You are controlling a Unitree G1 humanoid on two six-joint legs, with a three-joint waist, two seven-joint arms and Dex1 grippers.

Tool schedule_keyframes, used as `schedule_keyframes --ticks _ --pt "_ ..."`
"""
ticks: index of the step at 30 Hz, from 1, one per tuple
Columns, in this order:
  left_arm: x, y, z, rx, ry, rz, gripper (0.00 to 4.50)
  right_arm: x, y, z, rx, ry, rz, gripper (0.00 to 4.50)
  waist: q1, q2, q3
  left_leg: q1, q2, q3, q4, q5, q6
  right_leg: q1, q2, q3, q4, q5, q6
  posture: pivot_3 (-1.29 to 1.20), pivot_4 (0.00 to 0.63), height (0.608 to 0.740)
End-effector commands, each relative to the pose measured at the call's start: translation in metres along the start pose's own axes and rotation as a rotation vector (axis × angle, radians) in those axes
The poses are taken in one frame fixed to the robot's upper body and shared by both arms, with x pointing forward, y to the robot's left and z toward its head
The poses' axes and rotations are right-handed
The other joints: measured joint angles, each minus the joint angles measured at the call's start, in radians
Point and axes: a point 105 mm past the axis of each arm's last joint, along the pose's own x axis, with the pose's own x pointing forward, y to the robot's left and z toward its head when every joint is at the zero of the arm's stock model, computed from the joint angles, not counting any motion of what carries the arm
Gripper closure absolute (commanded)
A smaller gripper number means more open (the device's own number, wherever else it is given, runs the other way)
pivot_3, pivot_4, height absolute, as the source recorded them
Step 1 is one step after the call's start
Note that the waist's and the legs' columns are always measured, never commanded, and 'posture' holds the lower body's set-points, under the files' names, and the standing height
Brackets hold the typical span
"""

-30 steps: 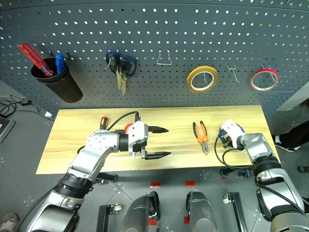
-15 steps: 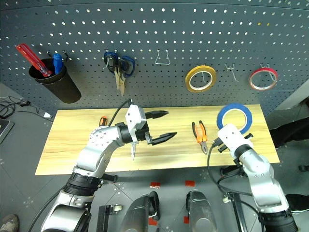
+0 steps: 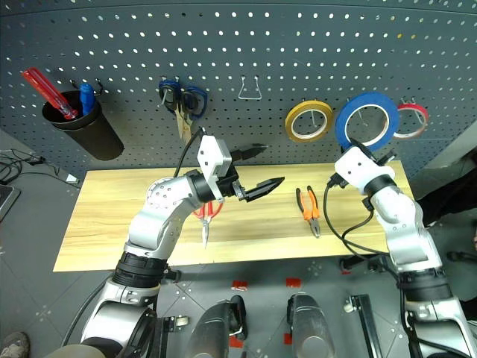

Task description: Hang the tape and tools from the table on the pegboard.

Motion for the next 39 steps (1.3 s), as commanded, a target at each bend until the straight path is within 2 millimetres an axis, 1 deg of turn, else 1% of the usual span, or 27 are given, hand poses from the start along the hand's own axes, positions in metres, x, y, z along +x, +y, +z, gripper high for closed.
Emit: schedule_keyframes --ticks 1,3,4,5,8,9,11,12,13,14,15,16,18,21,24,26,27,30,34,39 --pt "0.001 -0.001 0.009 0.032 -0.022 -0.008 0.1 0.006 -0.011 0.004 0.065 -0.043 -0.022 3.83 0.0 0.0 0.0 0.0 0.0 0.0 0.0 0.0 0.0 0.0 0.0 0.0 0.0 0.0 0.0 -0.25 0.313 0.74" --pt "-0.003 0.001 0.005 0.035 0.0 -0.003 0.1 0.004 -0.01 0.005 0.086 -0.052 -0.032 3.11 0.001 0.0 0.0 0.0 0.0 0.0 0.0 0.0 0.0 0.0 0.0 0.0 0.0 0.0 0.0 -0.24 0.307 0.74" --pt "-0.007 0.003 0.001 0.039 0.018 0.001 0.1 0.002 -0.007 0.006 0.095 -0.053 -0.029 2.94 0.001 0.0 0.0 0.0 0.0 0.0 0.0 0.0 0.0 0.0 0.0 0.0 0.0 0.0 0.0 -0.24 0.307 0.74" --pt "-0.011 0.003 -0.002 0.042 0.037 -0.001 0.1 -0.001 -0.003 0.006 0.102 -0.054 -0.025 2.64 0.001 0.0 0.0 0.0 0.0 0.0 0.0 0.0 0.0 0.0 0.0 0.0 0.0 0.0 0.0 -0.24 0.308 0.74" --pt "-0.033 0.003 -0.015 0.06 0.12 -0.04 0.1 -0.012 0.01 0.004 0.165 -0.021 -0.029 1.67 0.0 0.0 0.0 0.0 0.0 0.0 0.0 0.0 0.0 0.0 0.0 0.0 0.0 0.0 0.0 -0.24 0.309 0.74" --pt "-0.04 0.003 -0.019 0.07 0.151 -0.054 0.1 -0.017 0.014 0.003 0.197 -0.002 -0.032 1.44 -0.001 0.0 0.0 0.0 0.001 0.0 0.0 0.0 0.0 0.0 0.0 0.0 0.0 0.0 0.0 -0.24 0.309 0.74" --pt "-0.057 0.005 -0.029 0.093 0.224 -0.083 0.1 -0.026 0.032 0.003 0.277 0.052 -0.008 0.7 0.0 0.0 0.0 0.0 0.001 0.001 -0.002 0.0 0.0 -0.001 0.0 0.001 0.001 0.0 0.0 -0.24 0.311 0.74" --pt "-0.064 0.006 -0.033 0.096 0.253 -0.094 0.1 -0.029 0.04 0.003 0.318 0.082 0.005 0.43 0.0 0.0 0.0 0.0 0.001 0.001 -0.002 0.0 0.0 -0.001 0.0 0.0 0.001 0.0 0.0 -0.24 0.312 0.74" --pt "-0.071 0.008 -0.036 0.084 0.279 -0.101 0.1 -0.032 0.051 0.004 0.371 0.125 0.025 0.05 0.001 0.0 0.0 0.0 0.001 0.001 -0.002 0.0 0.0 -0.001 0.0 0.001 0.001 0.0 0.0 -0.24 0.312 0.74" --pt "-0.076 0.01 -0.037 0.07 0.296 -0.107 0.1 -0.034 0.06 0.006 0.426 0.162 0.036 0.01 0.001 0.0 0.0 0.0 0.001 0.001 -0.001 0.0 0.0 -0.001 -0.001 0.001 0.001 0.0 0.0 -0.24 0.312 0.74" --pt "-0.084 0.013 -0.039 0.06 0.327 -0.124 0.1 -0.034 0.077 0.007 0.534 0.24 0.064 0.01 0.001 0.0 0.0 0.0 0.001 0.001 -0.001 0.0 0.0 -0.001 -0.001 0.001 0.001 0.0 0.0 -0.25 0.314 0.74" --pt "-0.09 0.015 -0.04 0.054 0.348 -0.136 0.1 -0.034 0.089 0.009 0.605 0.294 0.089 0.01 0.0 0.0 0.0 0.0 0.001 0.001 0.0 0.0 0.0 -0.001 -0.001 0.001 0.001 0.0 0.0 -0.25 0.314 0.74" --pt "-0.097 0.018 -0.042 0.046 0.381 -0.15 0.1 -0.032 0.102 0.011 0.725 0.378 0.092 0.01 -0.003 0.0 0.0 0.0 0.002 0.001 0.001 0.0 0.0 -0.001 -0.001 0.001 0.003 0.0 -0.001 -0.25 0.314 0.74" --pt "-0.112 0.027 -0.051 0.059 0.45 -0.153 0.1 -0.024 0.118 -0.001 0.836 0.538 0.064 0.01 -0.002 0.0 0.0 0.0 0.002 0.001 0.002 0.0 0.0 -0.004 -0.001 0.002 0.007 0.0 -0.002 -0.25 0.314 0.74" --pt "-0.114 0.032 -0.051 0.062 0.457 -0.146 0.1 -0.018 0.132 -0.013 0.883 0.634 0.096 0.01 0.003 0.0 0.0 -0.002 0.001 0.004 0.003 0.0 0.0 -0.009 -0.002 0.003 0.011 0.0 -0.002 -0.25 0.314 0.74" --pt "-0.114 0.034 -0.051 0.062 0.455 -0.14 0.1 -0.012 0.141 -0.018 0.913 0.665 0.117 0.01 0.003 -0.001 0.0 -0.007 0.001 0.004 0.005 0.0 0.0 -0.014 -0.002 0.003 0.013 0.0 -0.002 -0.25 0.314 0.74" --pt "-0.114 0.034 -0.051 0.061 0.455 -0.139 0.1 -0.01 0.145 -0.02 0.9 0.678 0.128 0.01 0.001 -0.001 0.0 -0.008 0.001 0.005 0.006 0.0 0.0 -0.016 -0.002 0.003 0.014 0.0 -0.002 -0.25 0.314 0.74" --pt "-0.114 0.033 -0.052 0.058 0.456 -0.145 0.1 -0.004 0.15 -0.027 0.891 0.714 0.133 0.01 -0.006 -0.001 0.0 -0.009 0.001 0.006 0.006 0.0 0.0 -0.016 -0.002 0.003 0.014 0.0 -0.002 -0.24 0.315 0.74" --pt "-0.114 0.032 -0.052 0.056 0.455 -0.145 0.1 0.003 0.157 -0.029 0.906 0.726 0.161 0.01 -0.018 -0.001 0.0 -0.009 0.001 0.006 0.007 0.0 0.0 -0.017 -0.002 0.003 0.015 0.0 -0.002 -0.23 0.317 0.74" --pt "-0.114 0.03 -0.053 0.051 0.454 -0.142 0.1 0.01 0.165 -0.035 0.875 0.753 0.202 0.01 -0.024 -0.001 0.0 -0.009 0.001 0.006 0.007 0.0 0.0 -0.017 -0.002 0.003 0.015 0.0 -0.002 -0.22 0.318 0.74"
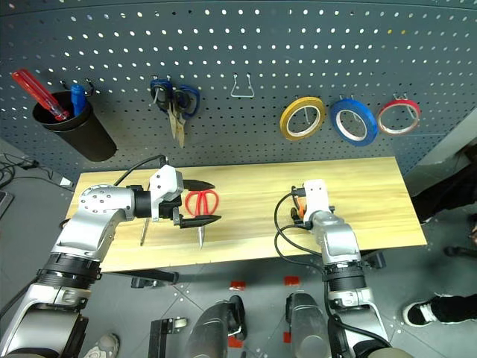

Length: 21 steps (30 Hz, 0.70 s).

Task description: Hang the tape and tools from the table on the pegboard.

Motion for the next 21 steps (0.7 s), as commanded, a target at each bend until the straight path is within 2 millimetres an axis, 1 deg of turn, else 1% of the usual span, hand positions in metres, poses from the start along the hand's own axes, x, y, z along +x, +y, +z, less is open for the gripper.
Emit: schedule_keyframes --ticks 1,6,11,14,18,20,21 --pt "-0.003 0.001 0.007 0.031 -0.021 0.017 0.1 0.005 0.001 0.005 -0.015 -0.005 0.017 0.01 0.0 0.0 0.0 0.0 0.0 0.0 0.0 0.0 0.0 0.0 0.0 0.0 0.0 0.0 0.0 -0.22 0.318 0.74" --pt "-0.003 0.001 0.007 0.029 -0.024 0.024 0.1 0.013 -0.006 0.006 -0.042 0.006 0.009 0.01 -0.001 0.0 0.0 0.0 0.0 0.0 0.0 0.0 0.0 0.0 0.0 0.0 0.0 0.0 0.0 -0.22 0.318 0.74" --pt "-0.001 0.0 0.007 0.027 -0.029 0.034 0.1 0.019 -0.013 -0.001 -0.06 0.051 0.01 0.01 -0.001 0.0 0.0 0.0 0.0 0.0 0.0 0.0 0.0 0.0 0.0 0.001 0.0 0.0 0.0 -0.22 0.315 0.74" --pt "-0.001 0.001 0.007 0.029 -0.034 0.045 0.1 0.019 -0.018 -0.004 -0.03 0.083 0.01 0.62 -0.001 0.0 0.0 0.0 0.0 0.0 0.0 0.0 0.0 0.0 0.0 0.001 0.0 0.0 0.0 -0.23 0.313 0.74" --pt "-0.001 0.003 0.008 0.024 -0.07 0.081 0.1 0.017 -0.021 -0.002 0.001 0.093 0.023 1.87 -0.001 0.0 0.0 0.0 0.0 0.0 0.001 0.0 0.0 0.0 0.0 0.002 0.0 0.0 0.0 -0.24 0.309 0.74" --pt "-0.001 0.004 0.008 0.019 -0.08 0.091 0.1 0.016 -0.02 0.001 0.003 0.083 0.028 1.87 -0.001 0.0 0.0 0.0 0.0 0.0 0.001 0.0 0.0 0.0 0.0 0.003 0.0 0.0 0.0 -0.23 0.307 0.74" --pt "-0.001 0.004 0.009 0.014 -0.086 0.097 0.1 0.013 -0.019 0.006 -0.001 0.06 0.031 1.87 -0.001 0.0 0.0 0.0 0.0 0.0 0.001 0.0 0.0 0.0 0.0 0.003 0.0 0.0 0.0 -0.23 0.307 0.74"
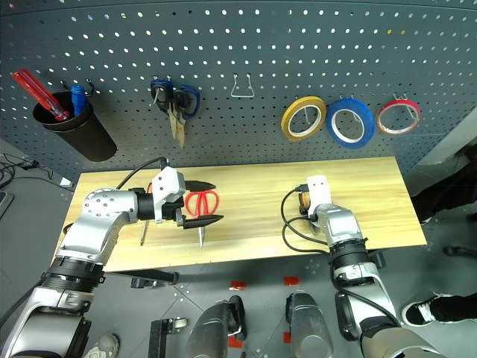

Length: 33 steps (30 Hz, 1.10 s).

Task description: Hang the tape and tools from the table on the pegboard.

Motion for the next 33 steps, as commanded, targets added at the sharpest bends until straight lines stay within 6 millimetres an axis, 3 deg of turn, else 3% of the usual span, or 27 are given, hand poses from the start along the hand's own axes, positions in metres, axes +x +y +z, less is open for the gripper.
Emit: schedule_keyframes --ticks 1,3,7,11,17,20,23,28,33 --pt "-0.005 0.002 0.011 0.022 -0.055 0.037 0.1 -0.008 0.002 0.007 0.01 -0.035 0.02 1.87 0.0 0.0 0.0 0.0 0.0 0.0 0.0 0.0 0.0 0.0 0.0 0.0 0.0 0.0 0.0 -0.23 0.306 0.74" --pt "-0.008 0.003 0.014 0.006 -0.079 0.064 0.1 -0.023 0.009 0.029 -0.04 -0.157 0.042 1.87 0.0 0.0 0.0 0.0 0.0 0.0 0.0 0.0 0.0 0.0 0.0 0.0 0.0 0.0 0.0 -0.23 0.306 0.74" --pt "-0.025 0.016 0.034 -0.035 -0.192 0.269 0.1 -0.085 0.045 0.064 -0.09 -0.447 0.129 1.87 -0.001 0.0 0.0 -0.003 0.0 0.002 -0.002 0.0 0.0 -0.005 0.0 0.005 0.0 0.0 0.0 -0.23 0.31 0.74" --pt "-0.045 0.007 0.046 -0.119 -0.272 0.354 0.1 -0.141 0.076 0.093 -0.142 -0.71 0.172 1.87 -0.008 0.0 0.0 -0.002 0.0 0.004 -0.005 0.0 0.0 -0.007 0.001 0.008 0.0 0.0 0.0 -0.22 0.315 0.74" --pt "-0.046 0.007 0.059 -0.184 -0.312 0.444 0.1 -0.203 0.09 0.171 -0.081 -1.128 0.158 1.87 0.0 -0.001 0.001 -0.001 0.0 0.004 -0.004 0.0 0.0 -0.007 0.001 0.009 0.001 0.001 0.001 -0.21 0.316 0.74" --pt "-0.035 0.008 0.069 -0.19 -0.313 0.457 0.1 -0.216 0.1 0.211 -0.072 -1.288 0.191 1.87 0.005 -0.001 0.001 -0.001 -0.001 0.004 -0.001 0.0 0.0 -0.006 0.002 0.009 0.002 0.001 0.001 -0.19 0.316 0.74" --pt "-0.03 0.016 0.075 -0.202 -0.336 0.51 0.1 -0.211 0.107 0.234 -0.084 -1.335 0.186 1.87 0.005 -0.002 0.001 0.0 -0.001 0.004 0.0 0.0 0.0 -0.004 0.002 0.008 0.001 0.001 0.001 -0.17 0.318 0.74" --pt "-0.023 0.027 0.08 -0.204 -0.323 0.584 0.1 -0.208 0.124 0.259 -0.119 -1.421 0.215 1.87 0.007 -0.003 0.003 -0.001 0.0 0.005 -0.003 0.0 0.0 -0.005 0.002 0.01 -0.001 0.001 0.001 -0.14 0.331 0.74" --pt "-0.015 0.034 0.087 -0.202 -0.328 0.626 0.1 -0.211 0.132 0.27 -0.151 -1.5 0.206 1.87 0.011 -0.009 0.012 -0.001 0.0 0.007 -0.005 0.0 0.0 -0.007 0.002 0.01 -0.001 0.001 0.001 -0.11 0.357 0.74"
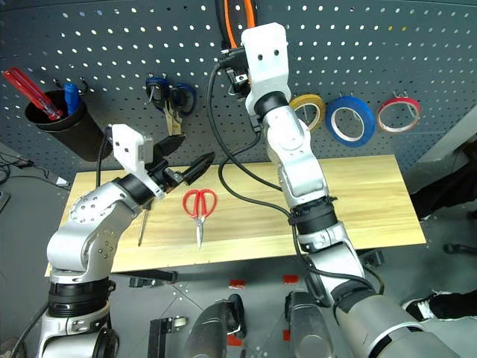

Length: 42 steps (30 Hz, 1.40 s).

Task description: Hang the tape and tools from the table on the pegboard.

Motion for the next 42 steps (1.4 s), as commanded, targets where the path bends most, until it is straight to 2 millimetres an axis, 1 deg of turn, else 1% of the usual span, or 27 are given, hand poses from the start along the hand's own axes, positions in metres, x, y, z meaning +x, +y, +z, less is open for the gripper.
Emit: schedule_keyframes --ticks 1,4,6,8,10,14,19,23,26,29,38,40,41,42 --pt "0.007 -0.003 0.011 0.023 -0.034 0.02 0.1 0.011 0.007 0.037 -0.027 -0.175 0.006 1.87 0.005 -0.001 0.002 0.0 0.0 0.001 0.0 0.0 0.0 0.0 0.0 0.0 0.0 0.0 0.0 -0.11 0.357 0.74" --pt "0.011 -0.007 0.011 0.019 -0.039 0.013 0.1 0.015 0.008 0.042 -0.036 -0.199 0.0 1.87 0.012 -0.002 0.01 0.0 0.0 0.001 -0.001 0.0 0.0 -0.001 0.0 0.001 0.0 0.0 0.0 -0.11 0.384 0.74" --pt "0.012 -0.008 0.011 0.017 -0.041 0.012 0.1 0.016 0.009 0.044 -0.041 -0.209 0.002 1.87 0.018 -0.002 0.016 0.0 0.0 0.002 -0.001 0.0 0.0 -0.002 0.0 0.001 0.0 0.0 0.0 -0.11 0.387 0.74" --pt "0.015 -0.009 0.01 0.007 -0.044 0.008 0.1 0.015 0.012 0.037 -0.053 -0.206 0.005 1.87 0.022 -0.002 0.025 0.0 0.0 0.002 -0.001 0.0 0.0 -0.002 0.0 0.001 0.0 0.0 0.0 -0.11 0.403 0.74" --pt "0.018 -0.008 0.008 0.004 -0.046 0.005 0.1 0.014 0.009 0.029 -0.082 -0.206 -0.008 1.87 0.024 -0.002 0.032 0.0 0.0 0.002 0.0 0.0 0.0 -0.002 -0.001 0.001 0.0 0.0 0.0 -0.1 0.409 0.74" --pt "0.022 -0.008 0.008 0.001 -0.051 0.002 0.1 0.012 -0.002 0.027 -0.15 -0.239 -0.04 1.87 0.026 -0.002 0.05 0.0 0.0 0.002 0.0 0.0 0.0 -0.002 -0.001 0.001 0.001 0.0 0.0 -0.1 0.424 0.74" --pt "0.028 -0.007 0.008 0.003 -0.058 0.003 0.1 0.011 -0.008 0.022 -0.225 -0.255 -0.051 1.87 0.028 -0.002 0.068 0.0 0.0 0.004 0.0 0.0 0.0 -0.003 -0.001 0.002 0.001 0.0 0.0 -0.1 0.443 0.74" --pt "0.031 -0.012 0.006 0.0 -0.058 -0.009 0.1 0.008 -0.011 0.013 -0.235 -0.234 -0.06 1.87 0.029 -0.002 0.074 0.0 0.001 0.004 0.0 0.0 0.0 -0.004 -0.002 0.001 0.002 0.0 0.0 -0.1 0.447 0.74" --pt "0.031 -0.014 0.004 -0.001 -0.057 -0.013 0.1 0.0 -0.007 0.002 -0.23 -0.21 -0.052 1.87 0.032 -0.002 0.075 0.0 0.001 0.004 0.0 0.0 0.0 -0.004 -0.002 0.002 0.002 0.0 0.0 -0.1 0.447 0.74" --pt "0.03 -0.012 0.001 0.001 -0.049 0.002 0.1 -0.006 -0.007 -0.009 -0.226 -0.173 -0.059 1.87 0.037 -0.002 0.075 0.0 0.001 0.004 0.0 0.0 0.0 -0.004 -0.002 0.002 0.002 0.0 0.0 -0.1 0.441 0.74" --pt "0.031 -0.005 -0.012 -0.045 -0.017 0.061 0.1 -0.014 -0.015 -0.024 -0.189 -0.081 -0.096 1.87 0.047 -0.002 0.075 0.0 0.001 0.006 -0.001 0.0 0.0 -0.005 -0.002 0.002 0.002 0.0 0.0 -0.12 0.419 0.74" --pt "0.03 -0.005 -0.018 -0.047 0.001 0.057 0.1 -0.016 -0.017 -0.027 -0.166 -0.056 -0.098 1.16 0.048 -0.002 0.075 0.0 0.001 0.006 -0.001 0.0 0.0 -0.005 -0.002 0.002 0.002 0.0 0.0 -0.13 0.411 0.74" --pt "0.03 -0.005 -0.022 -0.042 0.017 0.057 0.05 -0.017 -0.016 -0.03 -0.158 -0.04 -0.089 0.95 0.048 -0.002 0.075 0.0 0.001 0.006 -0.001 0.0 0.0 -0.005 -0.002 0.002 0.002 0.0 0.0 -0.13 0.407 0.74" --pt "0.029 -0.006 -0.025 -0.048 0.025 0.053 0.0 -0.018 -0.016 -0.032 -0.156 -0.025 -0.082 0.62 0.048 -0.002 0.075 0.0 0.001 0.006 -0.001 0.0 0.0 -0.005 -0.002 0.002 0.002 0.0 0.0 -0.14 0.405 0.74"
